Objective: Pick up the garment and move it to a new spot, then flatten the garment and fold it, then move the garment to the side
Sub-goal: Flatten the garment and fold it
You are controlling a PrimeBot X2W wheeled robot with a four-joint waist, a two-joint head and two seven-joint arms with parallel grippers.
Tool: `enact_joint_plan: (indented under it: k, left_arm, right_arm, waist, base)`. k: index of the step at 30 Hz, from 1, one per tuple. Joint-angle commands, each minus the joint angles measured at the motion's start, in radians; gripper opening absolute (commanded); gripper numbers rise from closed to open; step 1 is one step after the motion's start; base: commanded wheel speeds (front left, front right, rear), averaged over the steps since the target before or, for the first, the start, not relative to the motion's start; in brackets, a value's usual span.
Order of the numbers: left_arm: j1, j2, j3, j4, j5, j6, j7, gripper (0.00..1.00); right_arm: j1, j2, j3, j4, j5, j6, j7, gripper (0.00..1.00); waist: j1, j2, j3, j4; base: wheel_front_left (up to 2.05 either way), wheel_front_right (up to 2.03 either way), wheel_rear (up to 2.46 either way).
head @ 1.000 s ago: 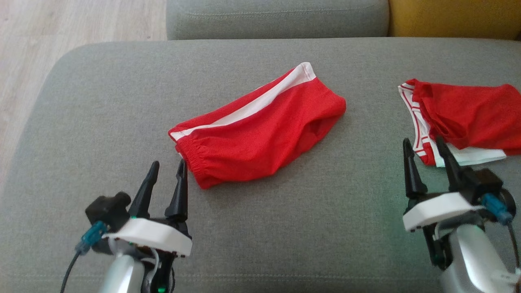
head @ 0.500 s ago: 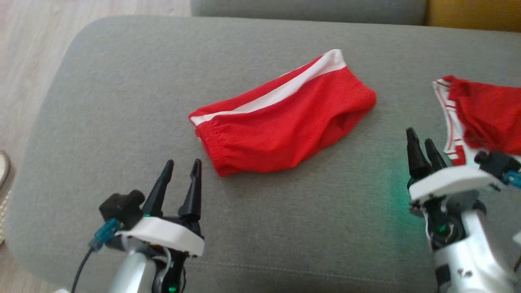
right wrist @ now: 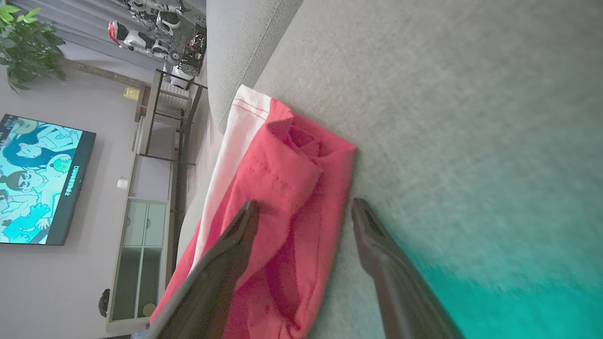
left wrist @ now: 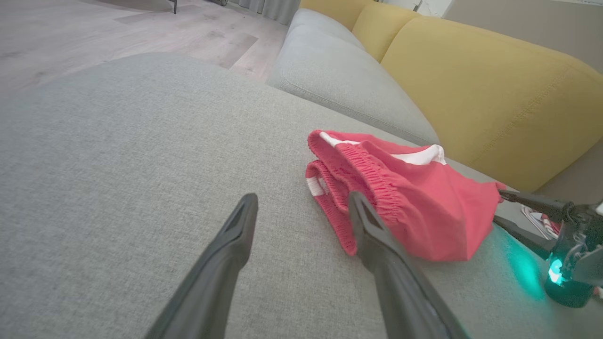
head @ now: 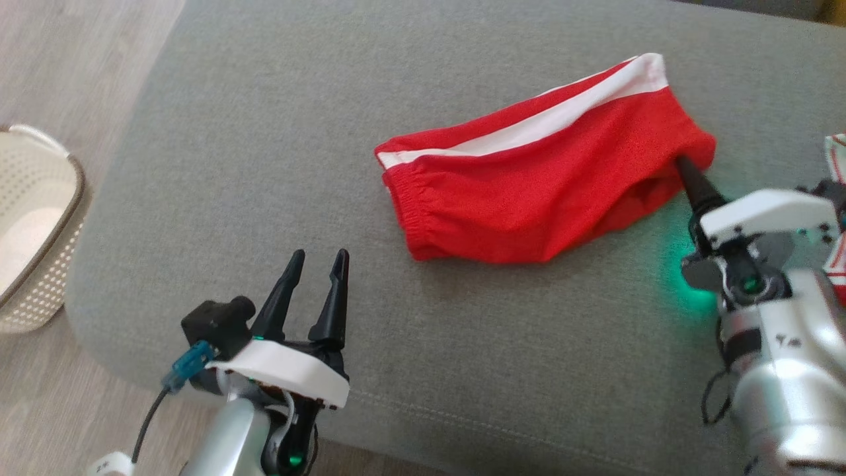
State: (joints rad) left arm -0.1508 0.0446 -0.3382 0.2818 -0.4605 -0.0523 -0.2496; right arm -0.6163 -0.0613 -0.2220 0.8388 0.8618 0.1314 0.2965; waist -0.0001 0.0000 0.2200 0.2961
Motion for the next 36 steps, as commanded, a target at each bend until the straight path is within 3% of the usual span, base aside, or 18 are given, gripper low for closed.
enact_joint_plan:
  k: [1, 8, 15, 16, 17, 18, 26, 36]
  left_arm:
    - [-0.043, 0.006, 0.024, -0.027, -0.005, 0.002, -0.012, 1.0]
    - [-0.052, 0.006, 0.01, -0.032, -0.016, 0.004, -0.012, 1.0]
    - [-0.062, 0.006, 0.006, -0.033, -0.019, 0.005, -0.012, 1.0]
    - [-0.063, 0.006, 0.005, -0.033, -0.019, 0.005, -0.012, 1.0]
    - [-0.064, 0.006, 0.004, -0.032, -0.02, 0.005, -0.012, 1.0]
    - [-0.065, 0.006, 0.003, -0.032, -0.021, 0.005, -0.012, 1.0]
    - [-0.065, 0.006, 0.011, -0.026, -0.018, 0.008, -0.012, 1.0]
    - [-0.056, 0.006, 0.03, -0.028, -0.001, 0.006, -0.012, 1.0]
  right_arm:
    - [-0.068, 0.011, 0.007, 0.038, -0.023, -0.001, 0.009, 1.0]
    - [-0.182, 0.009, -0.032, 0.221, -0.12, -0.001, 0.007, 1.0]
    - [-0.247, 0.01, -0.033, 0.309, -0.166, -0.001, -0.008, 1.0]
    - [-0.255, 0.01, -0.032, 0.318, -0.17, -0.001, -0.011, 0.56]
    - [-0.261, 0.01, -0.029, 0.324, -0.172, -0.001, -0.015, 0.05]
    - [-0.267, 0.01, -0.024, 0.324, -0.175, -0.001, -0.023, 0.0]
    - [-0.228, 0.011, 0.078, 0.233, -0.128, -0.001, -0.131, 0.0]
    - [-0.084, 0.011, 0.192, 0.096, -0.014, -0.001, -0.308, 0.0]
  waist:
    - [0.0001, 0.0, 0.02, 0.023]
    - [0.0001, 0.0, 0.033, 0.04]
    - [0.0001, 0.0, 0.041, 0.043]
    - [0.0001, 0.0, 0.042, 0.043]
    - [0.0001, 0.0, 0.042, 0.043]
    - [0.0001, 0.0, 0.043, 0.042]
    - [0.0001, 0.0, 0.023, 0.017]
    - [0.0001, 0.0, -0.031, -0.077]
  base:
    - [0.0, 0.0, 0.0]
    - [0.0, 0.0, 0.0]
    - [0.0, 0.0, 0.0]
    - [0.0, 0.0, 0.0]
    - [0.0, 0.0, 0.0]
    - [0.0, 0.0, 0.0]
    - [0.0, 0.0, 0.0]
    - [0.0, 0.0, 0.0]
